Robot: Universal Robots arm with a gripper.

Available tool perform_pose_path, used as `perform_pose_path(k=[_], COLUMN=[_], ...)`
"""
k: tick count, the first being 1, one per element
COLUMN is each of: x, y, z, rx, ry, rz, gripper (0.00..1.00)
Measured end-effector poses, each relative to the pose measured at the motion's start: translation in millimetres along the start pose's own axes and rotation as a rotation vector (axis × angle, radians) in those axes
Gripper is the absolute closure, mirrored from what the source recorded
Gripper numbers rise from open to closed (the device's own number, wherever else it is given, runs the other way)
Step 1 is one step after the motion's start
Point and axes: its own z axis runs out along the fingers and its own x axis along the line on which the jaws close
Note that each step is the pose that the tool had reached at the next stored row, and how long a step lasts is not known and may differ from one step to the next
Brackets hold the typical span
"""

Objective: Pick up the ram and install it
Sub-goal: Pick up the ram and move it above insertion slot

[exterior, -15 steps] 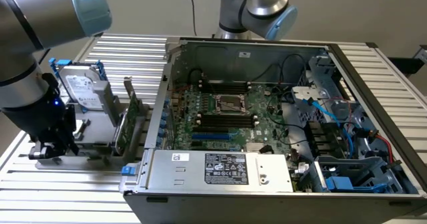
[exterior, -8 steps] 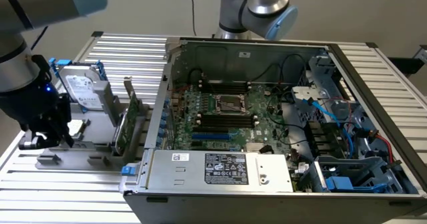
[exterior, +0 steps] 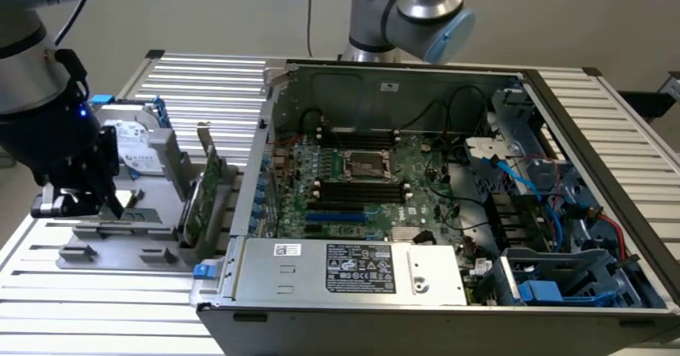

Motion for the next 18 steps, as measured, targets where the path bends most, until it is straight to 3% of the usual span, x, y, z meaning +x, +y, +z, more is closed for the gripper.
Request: perform_pose_path(k=[12,18], x=[3.0,4.5], y=[-50.0,-76.2], z=[-54.9,-81.1], rx=[-0.0093,-0.0219], ry=[-0.0006,-0.0013], rz=[0.0,0.0], gripper=[0.86,0.86])
